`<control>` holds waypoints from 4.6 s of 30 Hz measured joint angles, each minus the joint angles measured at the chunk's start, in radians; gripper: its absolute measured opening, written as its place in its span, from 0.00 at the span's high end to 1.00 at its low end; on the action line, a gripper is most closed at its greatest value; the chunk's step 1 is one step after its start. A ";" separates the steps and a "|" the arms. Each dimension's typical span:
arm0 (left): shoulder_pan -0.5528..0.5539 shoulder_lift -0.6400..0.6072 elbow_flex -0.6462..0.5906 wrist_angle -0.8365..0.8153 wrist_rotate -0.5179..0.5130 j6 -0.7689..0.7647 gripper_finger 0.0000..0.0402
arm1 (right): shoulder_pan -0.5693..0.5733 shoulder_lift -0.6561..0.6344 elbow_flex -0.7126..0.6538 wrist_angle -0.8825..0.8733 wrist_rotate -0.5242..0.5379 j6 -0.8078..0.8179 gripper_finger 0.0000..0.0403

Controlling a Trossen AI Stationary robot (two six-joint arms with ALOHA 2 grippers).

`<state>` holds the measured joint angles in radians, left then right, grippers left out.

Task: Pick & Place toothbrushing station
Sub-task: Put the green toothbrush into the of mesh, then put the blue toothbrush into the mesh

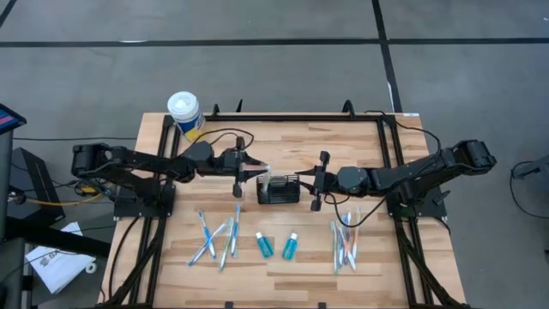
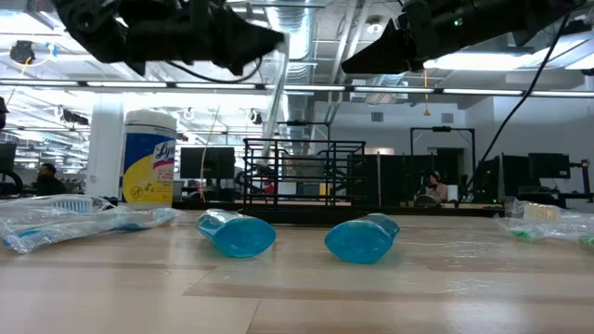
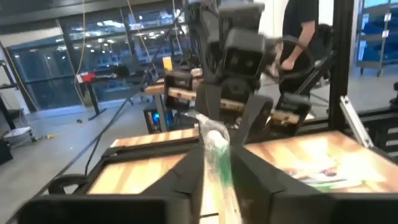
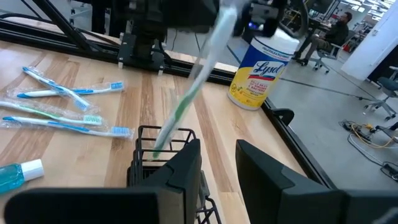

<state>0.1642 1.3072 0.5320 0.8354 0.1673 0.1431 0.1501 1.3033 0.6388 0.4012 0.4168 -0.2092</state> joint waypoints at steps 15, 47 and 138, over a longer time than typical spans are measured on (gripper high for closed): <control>0.013 -0.161 -0.002 -0.231 -0.064 -0.013 0.52 | 0.000 0.000 0.000 0.001 0.000 0.004 0.77; -0.253 -0.243 -0.043 -1.195 -0.204 -0.729 0.54 | 0.000 0.000 0.000 0.003 -0.031 0.016 0.77; -0.162 -0.299 -0.072 -0.554 -0.337 -0.200 1.00 | -0.001 0.000 0.000 0.040 -0.077 0.018 0.77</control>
<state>0.0023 1.0080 0.4595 0.2809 -0.1699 -0.0567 0.1490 1.3037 0.6392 0.4416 0.3397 -0.1917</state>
